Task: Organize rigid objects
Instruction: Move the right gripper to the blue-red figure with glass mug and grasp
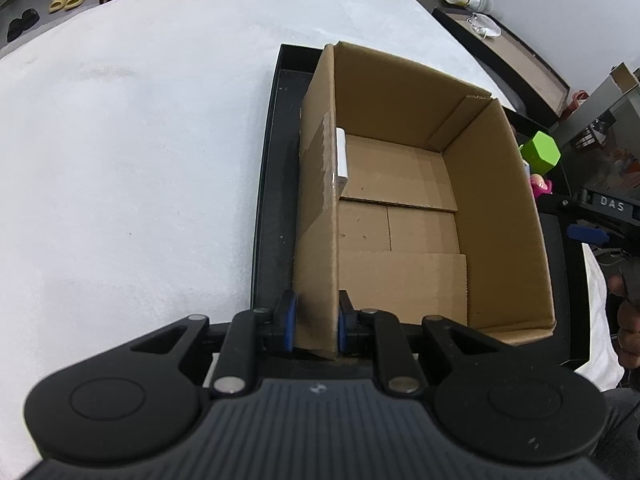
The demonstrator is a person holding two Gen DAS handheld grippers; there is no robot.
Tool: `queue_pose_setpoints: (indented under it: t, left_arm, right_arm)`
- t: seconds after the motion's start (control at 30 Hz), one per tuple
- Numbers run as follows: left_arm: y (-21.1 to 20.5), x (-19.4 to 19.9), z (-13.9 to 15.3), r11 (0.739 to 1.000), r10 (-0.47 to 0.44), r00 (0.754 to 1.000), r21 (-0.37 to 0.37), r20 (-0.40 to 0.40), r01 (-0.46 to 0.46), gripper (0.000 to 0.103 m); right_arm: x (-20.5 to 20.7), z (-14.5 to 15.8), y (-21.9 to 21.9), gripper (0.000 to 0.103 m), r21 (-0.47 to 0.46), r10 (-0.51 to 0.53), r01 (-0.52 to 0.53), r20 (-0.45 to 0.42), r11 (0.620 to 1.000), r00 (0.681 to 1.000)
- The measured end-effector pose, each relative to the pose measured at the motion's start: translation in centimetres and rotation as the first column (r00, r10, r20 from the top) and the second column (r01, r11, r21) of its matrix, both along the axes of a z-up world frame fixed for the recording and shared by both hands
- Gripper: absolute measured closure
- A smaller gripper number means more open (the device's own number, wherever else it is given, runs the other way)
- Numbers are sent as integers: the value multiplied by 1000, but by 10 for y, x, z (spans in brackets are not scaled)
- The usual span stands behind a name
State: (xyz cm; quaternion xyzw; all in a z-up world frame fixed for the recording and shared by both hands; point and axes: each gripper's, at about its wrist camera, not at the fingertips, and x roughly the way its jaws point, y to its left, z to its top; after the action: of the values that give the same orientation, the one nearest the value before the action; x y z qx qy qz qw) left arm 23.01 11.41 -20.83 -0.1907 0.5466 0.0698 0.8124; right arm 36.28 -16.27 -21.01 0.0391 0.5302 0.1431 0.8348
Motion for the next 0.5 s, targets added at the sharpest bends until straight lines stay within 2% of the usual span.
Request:
queue_pose_setpoints:
  t: [0.5]
  left_arm:
    - [-2,8,-7,1000,-4,1000,23,-30,5,86]
  right_arm:
    - [30,-35,29,16,-99,29,-39,-100,994,995]
